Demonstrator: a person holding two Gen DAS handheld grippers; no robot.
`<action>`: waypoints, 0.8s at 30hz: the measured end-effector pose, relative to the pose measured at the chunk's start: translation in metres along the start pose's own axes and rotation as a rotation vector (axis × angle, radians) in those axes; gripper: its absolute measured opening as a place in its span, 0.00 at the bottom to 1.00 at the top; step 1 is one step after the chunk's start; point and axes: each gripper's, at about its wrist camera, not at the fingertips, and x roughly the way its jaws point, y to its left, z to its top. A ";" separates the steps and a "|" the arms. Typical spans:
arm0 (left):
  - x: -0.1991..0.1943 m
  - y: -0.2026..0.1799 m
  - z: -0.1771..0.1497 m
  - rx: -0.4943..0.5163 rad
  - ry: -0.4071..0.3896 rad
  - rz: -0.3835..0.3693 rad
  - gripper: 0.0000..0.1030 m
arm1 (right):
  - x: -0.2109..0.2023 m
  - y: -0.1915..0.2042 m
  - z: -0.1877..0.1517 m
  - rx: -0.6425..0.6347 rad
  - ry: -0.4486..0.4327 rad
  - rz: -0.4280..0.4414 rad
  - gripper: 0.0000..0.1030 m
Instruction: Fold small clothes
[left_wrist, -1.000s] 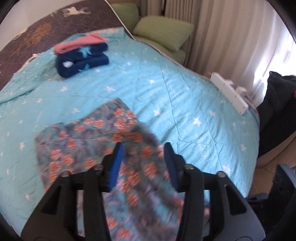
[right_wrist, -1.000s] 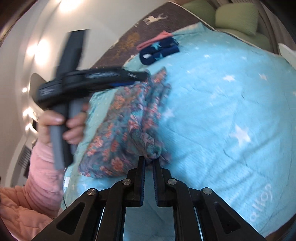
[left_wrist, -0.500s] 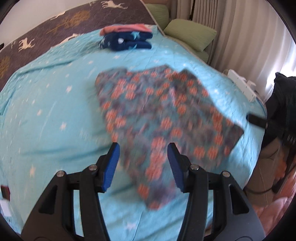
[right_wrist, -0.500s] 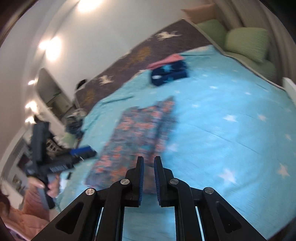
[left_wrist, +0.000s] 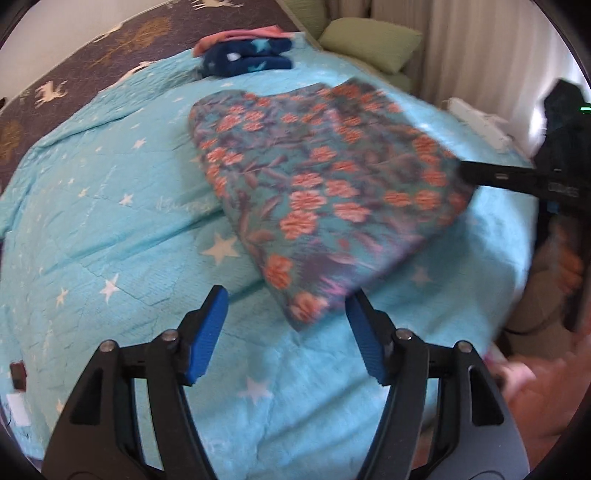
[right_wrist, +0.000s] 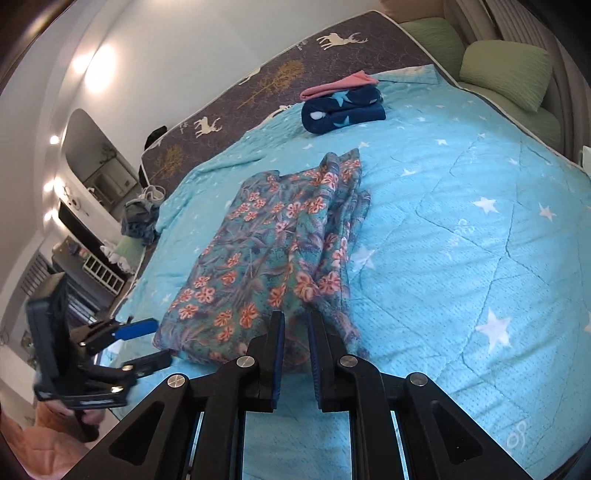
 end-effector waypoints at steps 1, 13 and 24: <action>0.006 0.002 0.001 -0.028 0.005 0.019 0.65 | 0.000 0.001 0.001 -0.001 0.002 -0.004 0.13; 0.008 0.003 0.002 -0.154 -0.049 0.045 0.63 | 0.016 -0.015 0.054 0.017 0.016 0.021 0.32; 0.002 -0.001 -0.012 -0.171 -0.035 -0.012 0.15 | 0.086 -0.029 0.111 0.098 0.083 0.036 0.04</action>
